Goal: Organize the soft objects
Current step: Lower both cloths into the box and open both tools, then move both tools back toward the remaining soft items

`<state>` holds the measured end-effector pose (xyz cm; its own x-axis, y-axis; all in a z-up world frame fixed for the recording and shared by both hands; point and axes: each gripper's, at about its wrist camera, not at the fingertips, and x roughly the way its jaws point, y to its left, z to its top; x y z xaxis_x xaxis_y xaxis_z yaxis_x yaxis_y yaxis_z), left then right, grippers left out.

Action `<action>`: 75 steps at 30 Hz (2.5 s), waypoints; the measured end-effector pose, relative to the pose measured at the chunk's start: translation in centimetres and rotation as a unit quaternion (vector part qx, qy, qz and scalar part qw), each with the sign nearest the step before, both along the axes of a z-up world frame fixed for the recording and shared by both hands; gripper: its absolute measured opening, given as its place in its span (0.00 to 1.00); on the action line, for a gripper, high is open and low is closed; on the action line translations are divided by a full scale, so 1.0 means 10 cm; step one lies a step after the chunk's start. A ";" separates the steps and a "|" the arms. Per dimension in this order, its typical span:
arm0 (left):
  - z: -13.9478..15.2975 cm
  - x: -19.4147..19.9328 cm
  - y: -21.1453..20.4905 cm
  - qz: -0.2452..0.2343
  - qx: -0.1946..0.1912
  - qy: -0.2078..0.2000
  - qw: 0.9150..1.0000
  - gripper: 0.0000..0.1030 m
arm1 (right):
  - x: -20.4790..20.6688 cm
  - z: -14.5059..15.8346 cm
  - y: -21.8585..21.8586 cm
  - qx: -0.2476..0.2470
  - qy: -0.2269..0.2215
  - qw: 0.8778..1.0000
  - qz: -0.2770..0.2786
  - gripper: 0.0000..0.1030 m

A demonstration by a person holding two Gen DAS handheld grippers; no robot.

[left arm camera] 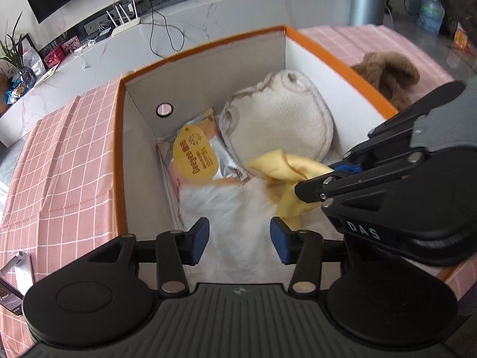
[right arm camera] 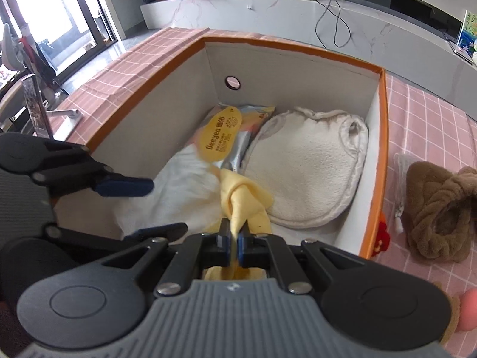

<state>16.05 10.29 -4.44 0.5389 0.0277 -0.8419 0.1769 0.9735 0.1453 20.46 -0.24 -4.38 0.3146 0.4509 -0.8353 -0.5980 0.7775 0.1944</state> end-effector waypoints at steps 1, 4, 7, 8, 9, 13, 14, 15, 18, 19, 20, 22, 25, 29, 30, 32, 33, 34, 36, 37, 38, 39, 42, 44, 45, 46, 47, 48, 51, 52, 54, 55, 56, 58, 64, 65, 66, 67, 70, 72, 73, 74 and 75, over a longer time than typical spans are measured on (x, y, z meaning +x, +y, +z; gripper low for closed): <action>0.03 -0.04 0.00 0.000 0.002 -0.013 1.000 0.73 | 0.01 0.01 -0.01 0.004 0.006 1.000 0.000 0.02; 0.16 -0.11 0.06 -0.008 -0.010 -0.040 0.999 0.74 | 0.05 0.02 -0.01 0.001 0.013 1.000 0.000 0.02; 0.27 -0.15 0.12 -0.006 -0.020 -0.056 0.998 0.74 | 0.07 0.05 -0.03 0.001 0.015 1.000 0.000 0.02; 0.30 -0.16 0.14 -0.003 -0.025 -0.062 0.998 0.74 | 0.08 0.04 -0.03 -0.002 0.016 1.000 0.005 0.02; 0.32 -0.16 0.16 0.000 -0.032 -0.066 0.997 0.74 | 0.07 0.04 -0.02 -0.006 0.015 1.000 0.011 0.02; 0.34 -0.15 0.19 0.000 -0.038 -0.065 0.997 0.73 | 0.05 0.01 0.03 -0.019 0.015 0.999 0.030 0.07; 0.34 -0.15 0.18 0.002 -0.036 -0.065 0.997 0.73 | 0.04 0.02 0.03 -0.017 0.015 0.999 0.031 0.11; 0.33 -0.16 0.18 0.004 -0.035 -0.065 0.997 0.73 | 0.03 0.03 0.02 -0.013 0.013 0.999 0.031 0.13; 0.34 -0.17 0.19 0.008 -0.035 -0.067 0.997 0.73 | 0.00 0.08 -0.02 -0.008 0.003 0.999 0.034 0.23; 0.35 -0.17 0.19 0.010 -0.034 -0.067 0.997 0.73 | -0.01 0.11 -0.03 -0.008 -0.004 0.999 0.034 0.27; 0.36 -0.18 0.18 0.012 -0.033 -0.068 0.997 0.73 | -0.04 0.16 -0.04 -0.010 -0.015 0.999 0.035 0.31; 0.39 -0.20 0.18 0.017 -0.035 -0.074 0.997 0.73 | -0.09 0.25 -0.07 -0.017 -0.044 0.998 0.034 0.34; 0.45 -0.24 0.17 0.023 -0.045 -0.085 0.995 0.73 | -0.15 0.38 -0.15 -0.023 -0.081 0.996 0.023 0.36; 0.52 -0.28 0.12 0.033 -0.061 -0.101 0.992 0.73 | -0.24 0.55 -0.34 -0.015 -0.117 0.993 0.000 0.40; 0.54 -0.30 0.11 0.037 -0.073 -0.106 0.991 0.73 | -0.27 0.58 -0.40 -0.013 -0.126 0.992 -0.006 0.40; 0.57 -0.33 0.11 0.043 -0.106 -0.115 0.987 0.73 | -0.34 0.64 -0.53 -0.008 -0.146 0.989 -0.018 0.44; 0.59 -0.34 0.10 0.047 -0.123 -0.121 0.984 0.73 | -0.38 0.67 -0.60 -0.003 -0.155 0.988 -0.026 0.45; 0.60 -0.35 0.09 0.050 -0.138 -0.125 0.981 0.73 | -0.41 0.70 -0.67 0.000 -0.162 0.986 -0.035 0.45; 0.63 -0.37 0.01 0.049 -0.149 -0.134 0.979 0.73 | -0.48 0.75 -0.83 0.007 -0.175 0.983 -0.056 0.45; 0.64 -0.38 -0.05 0.045 -0.150 -0.139 0.978 0.72 | -0.51 0.77 -0.91 0.010 -0.180 0.981 -0.065 0.45; 0.65 -0.38 -0.11 0.038 -0.151 -0.141 0.978 0.72 | -0.55 0.78 -1.00 0.014 -0.186 0.979 -0.077 0.45; 0.65 -0.39 -0.17 0.031 -0.153 -0.142 0.978 0.72 | -0.57 0.79 -1.09 0.016 -0.189 0.978 -0.088 0.45; 0.64 -0.38 -0.36 0.007 -0.164 -0.140 0.977 0.72 | -0.66 0.78 -1.33 0.022 -0.197 0.973 -0.117 0.45; 0.62 -0.36 -0.49 -0.009 -0.166 -0.138 0.976 0.72 | -0.71 0.75 -1.49 0.020 -0.199 0.970 -0.135 0.45; 0.60 -0.36 -0.57 -0.016 -0.165 -0.137 0.977 0.72 | -0.73 0.74 -1.56 0.018 -0.199 0.969 -0.142 0.45; 0.59 -0.35 -0.64 -0.022 -0.164 -0.134 0.977 0.72 | -0.74 0.72 -1.63 0.016 -0.198 0.969 -0.150 0.45; 0.57 -0.34 -0.70 -0.030 -0.163 -0.131 0.977 0.72 | -0.75 0.69 -1.70 0.015 -0.195 0.968 -0.156 0.46; 0.55 -0.34 -0.77 -0.041 -0.162 -0.128 0.978 0.72 | -0.76 0.66 -1.76 0.014 -0.192 0.968 -0.161 0.46; 0.50 -0.31 -0.94 -0.067 -0.164 -0.118 0.977 0.72 | -0.79 0.57 -1.93 0.008 -0.186 0.966 -0.180 0.46; 0.48 -0.29 -0.98 -0.074 -0.165 -0.113 0.977 0.72 | -0.79 0.54 -1.97 0.005 -0.186 0.965 -0.186 0.46; 0.42 -0.27 -1.09 -0.090 -0.162 -0.100 0.978 0.71 | -0.78 0.46 -2.05 -0.004 -0.182 0.963 -0.197 0.46; 0.40 -0.25 -1.14 -0.100 -0.158 -0.094 0.978 0.70 | -0.76 0.42 -2.08 -0.008 -0.179 0.963 -0.202 0.46; 0.36 -0.24 -1.19 -0.111 -0.155 -0.087 0.978 0.70 | -0.74 0.38 -2.10 -0.012 -0.173 0.963 -0.207 0.46; 0.30 -0.21 -1.26 -0.124 -0.151 -0.072 0.978 0.70 | -0.71 0.29 -2.17 -0.011 -0.158 0.964 -0.214 0.46; 0.18 -0.13 -1.41 -0.146 -0.130 -0.046 0.980 0.70 | -0.60 -0.01 -2.31 -0.003 -0.099 0.969 -0.225 0.50; 0.16 -0.11 -1.43 -0.148 -0.125 -0.042 0.980 0.70 | -0.56 -0.07 -2.34 0.006 -0.080 0.971 -0.224 0.53; 0.15 -0.09 -1.45 -0.151 -0.120 -0.039 0.980 0.70 | -0.54 -0.12 -2.35 0.016 -0.064 0.972 -0.224 0.53; 0.13 -0.07 -1.46 -0.151 -0.115 -0.037 0.981 0.70 | -0.52 -0.17 -2.36 0.023 -0.051 0.972 -0.227 0.54; 0.10 -0.03 -1.50 -0.153 -0.103 -0.034 0.982 0.70 | -0.45 -0.29 -2.37 0.040 -0.014 0.969 -0.244 0.67; 0.08 0.01 -1.51 -0.156 -0.096 -0.028 0.983 0.70 | -0.38 -0.36 -2.38 0.055 0.010 0.966 -0.252 0.67; 0.07 0.02 -1.52 -0.159 -0.089 -0.026 0.983 0.70 | -0.34 -0.39 -2.37 0.061 0.021 0.965 -0.253 0.67; 0.05 0.03 -1.53 -0.163 -0.081 -0.025 0.983 0.70 | -0.32 -0.40 -2.35 0.064 0.029 0.964 -0.255 0.70; 0.04 0.04 -1.53 -0.170 -0.074 -0.025 0.982 0.70 | -0.29 -0.43 -2.33 0.065 0.035 0.963 -0.258 0.72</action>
<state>16.42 -5.05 -4.00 0.5359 -0.2810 -0.7961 0.4916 0.8705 0.0237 17.59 -23.54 -8.66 0.4702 0.3517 -0.8095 -0.1199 0.9341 0.3362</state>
